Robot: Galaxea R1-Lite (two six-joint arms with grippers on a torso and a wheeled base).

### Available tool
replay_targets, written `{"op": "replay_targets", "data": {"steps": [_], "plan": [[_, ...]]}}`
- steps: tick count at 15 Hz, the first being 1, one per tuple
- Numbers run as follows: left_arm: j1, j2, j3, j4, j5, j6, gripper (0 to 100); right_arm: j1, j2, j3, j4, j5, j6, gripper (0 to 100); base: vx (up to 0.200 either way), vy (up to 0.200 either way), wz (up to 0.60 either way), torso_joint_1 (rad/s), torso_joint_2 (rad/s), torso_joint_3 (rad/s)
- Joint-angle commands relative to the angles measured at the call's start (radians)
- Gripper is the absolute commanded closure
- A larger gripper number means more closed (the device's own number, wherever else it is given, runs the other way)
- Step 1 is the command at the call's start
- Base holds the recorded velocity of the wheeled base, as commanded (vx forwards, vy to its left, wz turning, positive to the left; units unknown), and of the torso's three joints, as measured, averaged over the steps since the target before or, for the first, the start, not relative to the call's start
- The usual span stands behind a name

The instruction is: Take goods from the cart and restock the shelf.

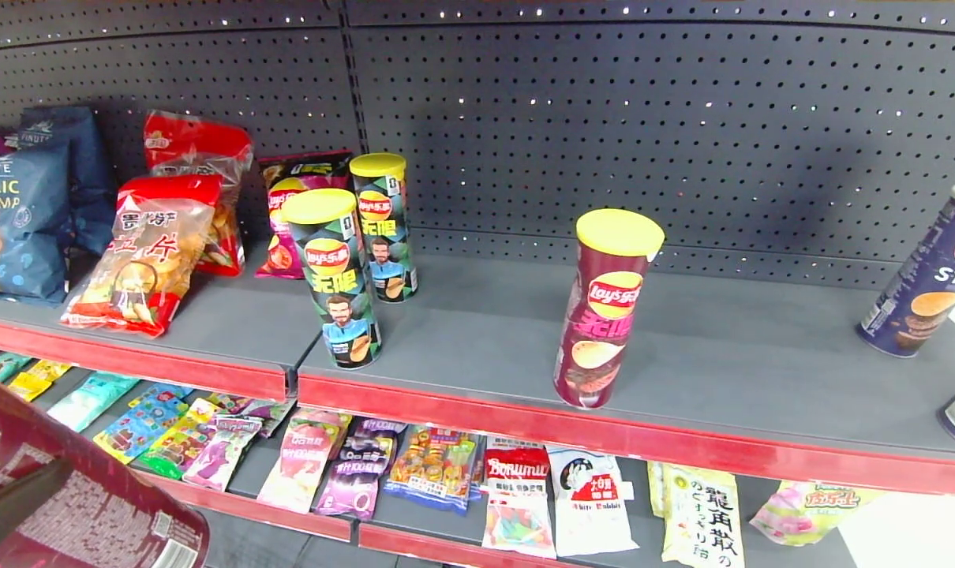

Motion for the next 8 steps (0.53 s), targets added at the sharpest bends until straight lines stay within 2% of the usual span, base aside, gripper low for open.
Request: {"op": "replay_targets", "data": {"steps": [1, 3, 8], "plan": [[0.000, -0.016, 0.000, -0.001, 0.005, -0.002, 100, -0.001, 0.000, 0.001, 0.001, 0.000, 0.001, 0, 0.000, 0.000, 0.00, 0.000, 0.00, 0.000], [0.000, -0.013, -0.015, -0.003, 0.006, -0.012, 100, 0.001, 0.000, 0.001, 0.000, 0.000, -0.001, 0, 0.000, 0.000, 0.00, 0.000, 0.00, 0.000], [0.000, -0.016, -0.019, -0.003, 0.008, -0.017, 100, 0.001, 0.000, 0.001, 0.001, 0.002, -0.002, 0, 0.000, 0.000, -0.60, 0.001, 0.00, 0.002]]}}
